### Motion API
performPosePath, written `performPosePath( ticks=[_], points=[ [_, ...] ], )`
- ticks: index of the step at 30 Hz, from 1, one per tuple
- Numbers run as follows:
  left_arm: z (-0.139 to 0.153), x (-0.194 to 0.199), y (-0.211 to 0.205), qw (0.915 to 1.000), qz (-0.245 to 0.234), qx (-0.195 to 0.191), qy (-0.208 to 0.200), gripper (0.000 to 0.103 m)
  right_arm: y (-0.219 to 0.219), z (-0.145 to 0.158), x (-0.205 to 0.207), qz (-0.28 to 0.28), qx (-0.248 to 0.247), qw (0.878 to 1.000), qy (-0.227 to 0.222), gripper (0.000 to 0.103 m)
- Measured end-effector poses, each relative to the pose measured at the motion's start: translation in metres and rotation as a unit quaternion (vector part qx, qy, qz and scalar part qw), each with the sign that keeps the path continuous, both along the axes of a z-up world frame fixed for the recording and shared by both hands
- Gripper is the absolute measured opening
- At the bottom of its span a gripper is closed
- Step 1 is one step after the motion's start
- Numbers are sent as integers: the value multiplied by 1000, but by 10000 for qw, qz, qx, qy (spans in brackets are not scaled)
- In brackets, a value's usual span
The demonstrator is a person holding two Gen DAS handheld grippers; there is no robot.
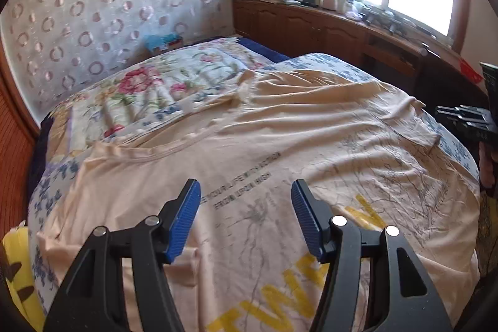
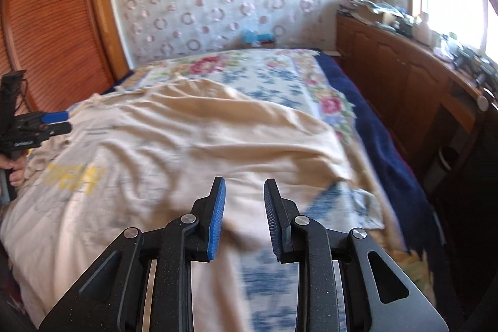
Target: Fold small clothes
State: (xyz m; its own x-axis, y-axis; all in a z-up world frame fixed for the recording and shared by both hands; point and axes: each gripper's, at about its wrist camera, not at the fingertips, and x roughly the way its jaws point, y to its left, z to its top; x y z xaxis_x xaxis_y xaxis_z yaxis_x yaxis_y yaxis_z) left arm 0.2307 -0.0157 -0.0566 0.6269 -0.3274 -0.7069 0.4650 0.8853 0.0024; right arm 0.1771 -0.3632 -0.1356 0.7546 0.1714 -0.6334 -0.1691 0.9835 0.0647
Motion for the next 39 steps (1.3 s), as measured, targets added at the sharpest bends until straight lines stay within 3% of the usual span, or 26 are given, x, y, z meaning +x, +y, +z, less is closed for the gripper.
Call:
performPosePath(
  ticks=[6,10,16,26,27,30,31,34,39],
  points=[
    [-9,3,-28,9990,-387,126,156,60,-35,-9,13,-466,20,9985,297,25],
    [-15,4,-40,9982,-536,160,210,60,-43,-9,22,-627,5,9972,410,46],
    [-29,6,-49,9967,-659,314,340,60,-43,-10,41,-637,-84,9958,652,47],
    [-29,8,-45,9967,-641,231,430,63,-43,-18,66,-604,-265,9934,941,47],
    [-30,9,-45,9967,-638,207,453,63,-42,-17,68,-594,-320,9934,929,45],
    [-31,11,-45,9967,-622,185,495,68,-36,-15,69,-600,-630,9929,805,26],
    [-31,10,-46,9967,-625,197,488,69,-35,-14,69,-571,-687,9930,770,11],
    [-31,10,-46,9966,-625,205,489,70,-29,-14,69,-413,-744,9936,745,3],
    [-32,11,-46,9967,-583,221,524,79,-16,6,67,-131,-668,9970,381,2]
  ],
)
